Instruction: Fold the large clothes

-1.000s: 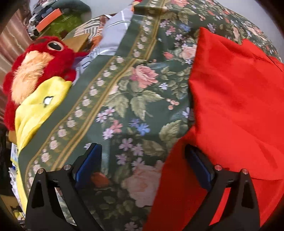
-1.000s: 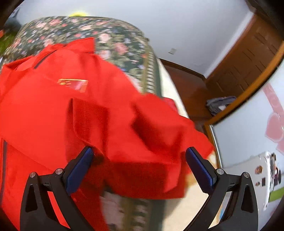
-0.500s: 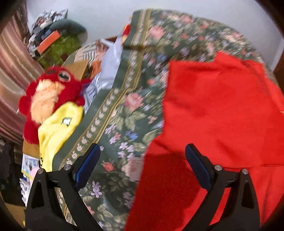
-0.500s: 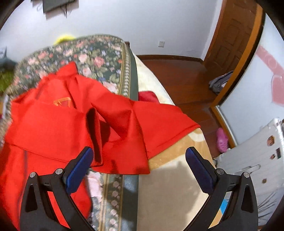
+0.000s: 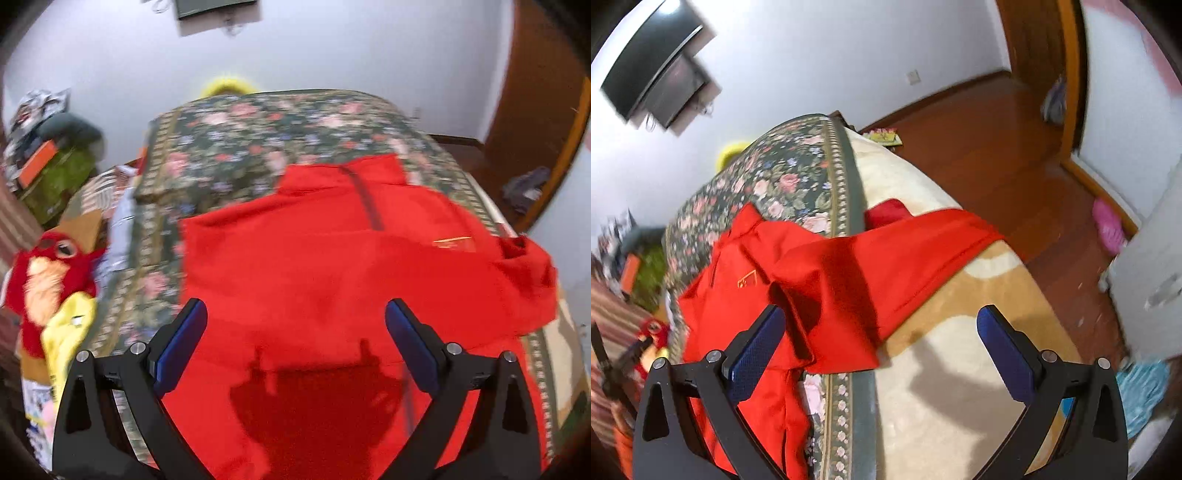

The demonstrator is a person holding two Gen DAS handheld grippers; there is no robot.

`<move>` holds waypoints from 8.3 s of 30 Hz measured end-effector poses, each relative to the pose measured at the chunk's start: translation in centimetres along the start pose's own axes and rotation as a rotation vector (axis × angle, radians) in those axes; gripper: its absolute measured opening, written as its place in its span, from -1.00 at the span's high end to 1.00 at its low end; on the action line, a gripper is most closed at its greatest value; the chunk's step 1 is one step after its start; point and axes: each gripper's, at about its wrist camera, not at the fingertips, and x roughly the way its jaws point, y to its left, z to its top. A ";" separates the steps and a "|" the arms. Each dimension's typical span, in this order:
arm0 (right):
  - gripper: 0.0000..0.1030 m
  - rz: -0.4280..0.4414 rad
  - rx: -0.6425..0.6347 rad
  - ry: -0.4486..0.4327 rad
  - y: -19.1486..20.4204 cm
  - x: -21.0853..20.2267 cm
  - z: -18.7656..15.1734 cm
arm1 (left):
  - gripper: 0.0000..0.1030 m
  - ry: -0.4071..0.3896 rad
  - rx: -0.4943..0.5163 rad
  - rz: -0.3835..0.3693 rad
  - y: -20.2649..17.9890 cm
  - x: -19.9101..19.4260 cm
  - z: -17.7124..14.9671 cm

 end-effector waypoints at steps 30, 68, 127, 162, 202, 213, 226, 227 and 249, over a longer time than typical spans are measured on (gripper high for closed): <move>0.92 -0.075 0.115 -0.158 -3.6 3.5 4.6 | -0.89 0.120 0.025 -0.144 -8.5 6.8 -2.1; 0.89 0.096 -0.609 0.246 31.5 15.0 -13.8 | -0.89 -0.018 0.014 0.082 9.4 -1.8 -10.3; -0.37 -0.046 -0.443 0.228 9.2 11.3 -7.2 | 0.89 0.044 0.351 -0.125 -16.7 6.6 -3.2; -0.58 -0.113 -0.736 0.252 21.2 14.6 -12.2 | 0.79 0.115 -0.127 0.061 13.8 6.9 -8.3; -0.60 -0.033 -0.600 0.062 25.2 13.8 1.8 | -0.62 0.038 -0.121 -0.102 8.5 10.4 7.5; -0.60 -0.024 -0.492 0.145 26.0 23.0 6.5 | -0.62 0.085 -0.314 -0.159 9.9 20.3 10.9; -0.39 0.087 -0.355 0.230 22.9 27.1 5.9 | -0.62 0.226 -0.257 -0.164 9.1 28.3 9.0; -0.28 0.100 -0.360 0.228 23.0 26.9 5.8 | -0.57 0.216 -0.270 -0.164 9.1 28.2 8.9; 0.87 0.239 -0.599 0.072 26.4 10.4 -1.6 | 0.90 -0.010 -0.073 -0.204 7.4 6.1 5.2</move>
